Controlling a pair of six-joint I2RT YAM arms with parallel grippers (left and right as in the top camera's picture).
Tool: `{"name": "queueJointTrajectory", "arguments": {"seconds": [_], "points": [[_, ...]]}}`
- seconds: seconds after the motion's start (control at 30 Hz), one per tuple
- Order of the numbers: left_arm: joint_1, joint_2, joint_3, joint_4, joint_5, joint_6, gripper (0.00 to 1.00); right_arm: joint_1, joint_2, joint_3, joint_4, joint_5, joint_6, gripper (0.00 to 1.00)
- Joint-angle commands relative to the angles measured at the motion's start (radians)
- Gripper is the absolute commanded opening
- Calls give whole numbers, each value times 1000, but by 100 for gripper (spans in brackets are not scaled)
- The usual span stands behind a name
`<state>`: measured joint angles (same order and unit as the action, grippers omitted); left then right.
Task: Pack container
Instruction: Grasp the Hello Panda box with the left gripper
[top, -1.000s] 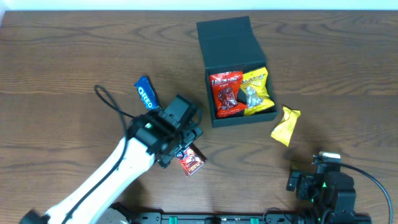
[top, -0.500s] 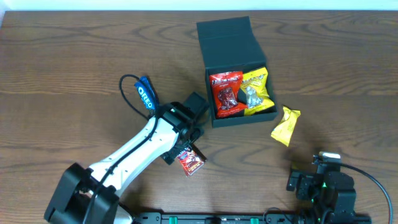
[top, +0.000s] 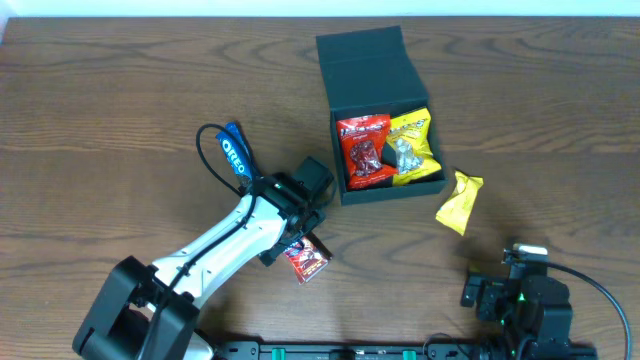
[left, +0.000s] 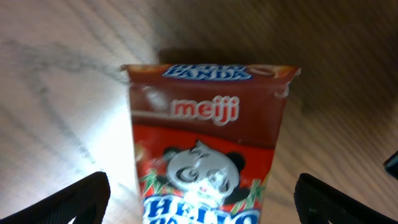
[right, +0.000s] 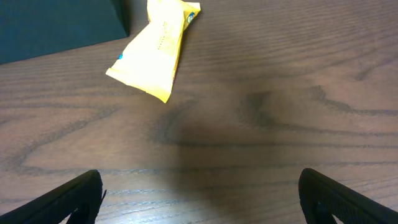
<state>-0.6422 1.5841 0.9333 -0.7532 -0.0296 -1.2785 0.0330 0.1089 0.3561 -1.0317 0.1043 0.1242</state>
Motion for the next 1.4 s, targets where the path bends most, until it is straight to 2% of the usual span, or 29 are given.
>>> {"name": "queueJointTrajectory", "arguments": {"seconds": [0.0,0.6,0.7,0.83,0.9,1.0,1.2,1.37], "points": [[8,11,-36,34,-10,11,96,-13,-5,-4,-5,-4,-9,99],[-6,90,-50,111,31,6,96,-13,-5,-4,-5,-4,-9,99],[-13,97,-50,119,49,6,100,-13,-5,-4,-5,-4,-9,99],[-26,101,-50,133,49,4,86,-13,-5,-4,-5,-4,-9,99],[-31,102,-50,134,49,-5,83,-13,-5,-4,-5,-4,-9,99],[-32,103,-50,134,49,-4,74,-13,-5,-4,-5,-4,-9,99],[-32,103,-50,134,49,-4,66,-13,-5,-4,-5,-4,-9,99],[-32,103,-50,134,49,-4,66,-13,-5,-4,-5,-4,-9,99]]}}
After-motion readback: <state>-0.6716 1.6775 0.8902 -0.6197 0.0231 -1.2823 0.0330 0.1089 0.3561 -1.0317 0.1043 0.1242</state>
